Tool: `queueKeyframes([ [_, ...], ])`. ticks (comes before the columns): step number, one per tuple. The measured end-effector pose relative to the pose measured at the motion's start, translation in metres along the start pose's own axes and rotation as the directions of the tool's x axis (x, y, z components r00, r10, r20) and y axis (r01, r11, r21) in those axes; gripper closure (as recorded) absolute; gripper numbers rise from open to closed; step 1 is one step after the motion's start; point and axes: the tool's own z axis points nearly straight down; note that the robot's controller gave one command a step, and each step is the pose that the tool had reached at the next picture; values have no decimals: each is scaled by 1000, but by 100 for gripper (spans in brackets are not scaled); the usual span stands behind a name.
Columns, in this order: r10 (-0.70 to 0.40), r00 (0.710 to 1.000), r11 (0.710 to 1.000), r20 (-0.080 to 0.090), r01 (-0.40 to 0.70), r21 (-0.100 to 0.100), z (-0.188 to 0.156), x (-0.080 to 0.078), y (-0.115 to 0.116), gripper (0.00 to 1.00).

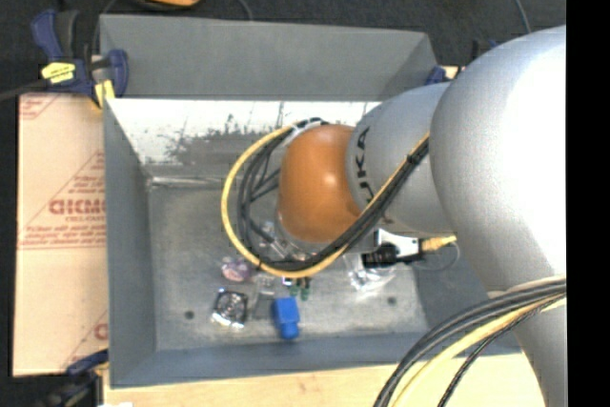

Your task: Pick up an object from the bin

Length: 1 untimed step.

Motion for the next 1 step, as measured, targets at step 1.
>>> queueKeyframes([
  [1, -3, 1000, 1000, 0, 3, -5, -1, 2, 6, 100],
])
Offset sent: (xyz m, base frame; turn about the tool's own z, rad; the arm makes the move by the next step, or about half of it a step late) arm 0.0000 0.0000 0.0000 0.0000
